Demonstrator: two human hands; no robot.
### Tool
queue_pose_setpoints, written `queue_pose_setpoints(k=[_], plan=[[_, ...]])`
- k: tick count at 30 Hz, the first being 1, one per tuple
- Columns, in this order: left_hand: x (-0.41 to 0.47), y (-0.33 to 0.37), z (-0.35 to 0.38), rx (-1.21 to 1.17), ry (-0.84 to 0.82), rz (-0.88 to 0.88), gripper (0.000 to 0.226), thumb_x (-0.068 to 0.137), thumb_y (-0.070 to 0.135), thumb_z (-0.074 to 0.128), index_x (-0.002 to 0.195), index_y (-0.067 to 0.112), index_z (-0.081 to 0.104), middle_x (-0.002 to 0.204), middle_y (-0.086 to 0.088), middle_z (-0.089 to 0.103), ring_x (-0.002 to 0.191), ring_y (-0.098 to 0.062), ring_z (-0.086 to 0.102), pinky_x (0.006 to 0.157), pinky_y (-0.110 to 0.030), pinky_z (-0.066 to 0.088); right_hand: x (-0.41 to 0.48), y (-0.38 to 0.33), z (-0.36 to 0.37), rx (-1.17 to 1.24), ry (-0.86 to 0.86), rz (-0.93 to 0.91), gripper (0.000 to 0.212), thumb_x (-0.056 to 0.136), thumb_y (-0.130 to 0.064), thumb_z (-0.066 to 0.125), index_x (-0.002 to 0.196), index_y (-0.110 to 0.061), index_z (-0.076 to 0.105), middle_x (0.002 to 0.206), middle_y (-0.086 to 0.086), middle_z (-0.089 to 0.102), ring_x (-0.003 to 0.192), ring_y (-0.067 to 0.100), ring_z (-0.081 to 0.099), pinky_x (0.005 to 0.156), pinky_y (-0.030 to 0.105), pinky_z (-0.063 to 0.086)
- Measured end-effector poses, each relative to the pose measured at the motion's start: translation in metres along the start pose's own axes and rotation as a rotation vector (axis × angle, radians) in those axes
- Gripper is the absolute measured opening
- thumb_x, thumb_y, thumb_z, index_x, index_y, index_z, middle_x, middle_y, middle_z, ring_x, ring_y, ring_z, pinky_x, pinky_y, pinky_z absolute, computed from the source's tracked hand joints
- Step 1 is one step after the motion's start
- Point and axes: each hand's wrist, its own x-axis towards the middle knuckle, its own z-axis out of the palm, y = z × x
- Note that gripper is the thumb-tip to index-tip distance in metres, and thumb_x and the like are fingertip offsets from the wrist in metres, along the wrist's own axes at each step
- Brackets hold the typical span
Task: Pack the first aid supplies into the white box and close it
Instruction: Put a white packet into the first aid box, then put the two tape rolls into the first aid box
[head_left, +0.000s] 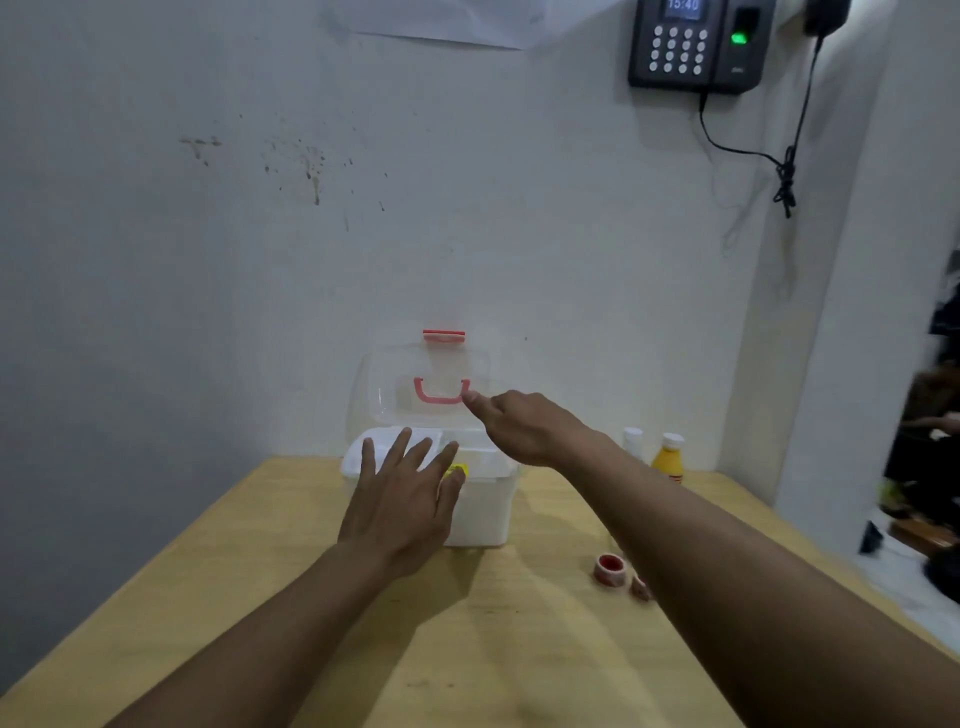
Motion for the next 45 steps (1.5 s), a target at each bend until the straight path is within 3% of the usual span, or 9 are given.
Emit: queue_pose_setpoints(k=[5,10,17,23,29,35,39,45], plan=[[0.0,0.02,0.0,0.075,-0.081,0.019,0.064,0.099,0.056,0.002,0.156,0.033,0.02,0.164,-0.003,0.022,0.153,-0.023,0.002,0.119,-0.057,-0.008,-0.017,0.011,-0.013,-0.003,-0.003,0.009,0.069,0.102,-0.058,0.018,0.143,-0.011,0.049,0.149,0.013,0.047,0.134,0.032,0.045,0.107,0.043,0.036],[-0.003,0.042,-0.003,0.111,-0.096,0.049,0.084,0.084,0.06,-0.015,0.156,0.032,0.018,0.165,-0.004,0.017,0.153,-0.027,0.001,0.118,-0.059,-0.009,-0.032,0.028,-0.024,-0.016,0.01,0.035,0.068,0.103,-0.056,0.022,0.14,-0.008,0.051,0.146,0.014,0.05,0.133,0.032,0.046,0.105,0.041,0.036],[-0.008,0.087,0.004,0.051,-0.052,0.16,0.06,0.101,0.05,0.016,0.155,0.027,0.025,0.163,-0.006,0.023,0.153,-0.027,0.004,0.122,-0.053,-0.001,-0.063,0.061,-0.028,-0.071,0.029,0.095,0.056,0.104,-0.044,0.027,0.146,-0.012,0.042,0.152,0.012,0.044,0.136,0.032,0.042,0.106,0.042,0.035],[-0.023,0.119,0.024,0.039,-0.094,0.27,0.059,0.1,0.045,0.02,0.153,0.022,0.031,0.159,-0.005,0.032,0.152,-0.027,0.012,0.123,-0.049,0.004,-0.103,0.098,-0.019,-0.129,-0.022,0.194,0.052,0.102,-0.029,0.037,0.151,-0.013,0.035,0.154,0.01,0.041,0.138,0.029,0.04,0.109,0.038,0.034],[-0.023,0.135,0.034,0.035,-0.203,0.316,0.053,0.103,0.042,0.029,0.151,0.023,0.034,0.154,-0.002,0.042,0.151,-0.026,0.015,0.122,-0.046,0.009,-0.135,0.121,-0.002,-0.153,-0.029,0.218,0.046,0.097,-0.035,0.051,0.139,-0.015,0.05,0.135,0.011,0.058,0.118,0.029,0.056,0.092,0.039,0.048],[-0.025,0.144,0.037,0.082,-0.228,0.304,0.045,0.1,0.047,0.028,0.132,0.027,0.052,0.129,0.0,0.064,0.128,-0.027,0.041,0.099,-0.044,0.032,-0.149,0.13,0.014,-0.263,-0.053,0.135,0.034,0.095,-0.039,0.056,0.123,-0.021,0.063,0.124,0.008,0.058,0.12,0.028,0.048,0.107,0.052,0.034],[-0.025,0.15,0.037,0.083,-0.248,0.275,0.041,0.1,0.046,0.028,0.119,0.029,0.06,0.115,0.0,0.067,0.114,-0.027,0.046,0.09,-0.044,0.033,-0.156,0.132,0.019,-0.345,-0.04,0.069,0.029,0.099,-0.037,0.048,0.116,-0.021,0.065,0.12,0.012,0.055,0.115,0.031,0.041,0.105,0.052,0.03],[-0.025,0.152,0.039,0.019,-0.23,0.236,0.03,0.097,0.044,0.039,0.113,0.027,0.058,0.11,0.003,0.069,0.109,-0.025,0.05,0.089,-0.041,0.035,-0.158,0.133,0.023,-0.318,-0.048,0.052,0.028,0.097,-0.041,0.054,0.112,-0.021,0.064,0.113,0.011,0.055,0.111,0.031,0.045,0.108,0.06,0.027]])
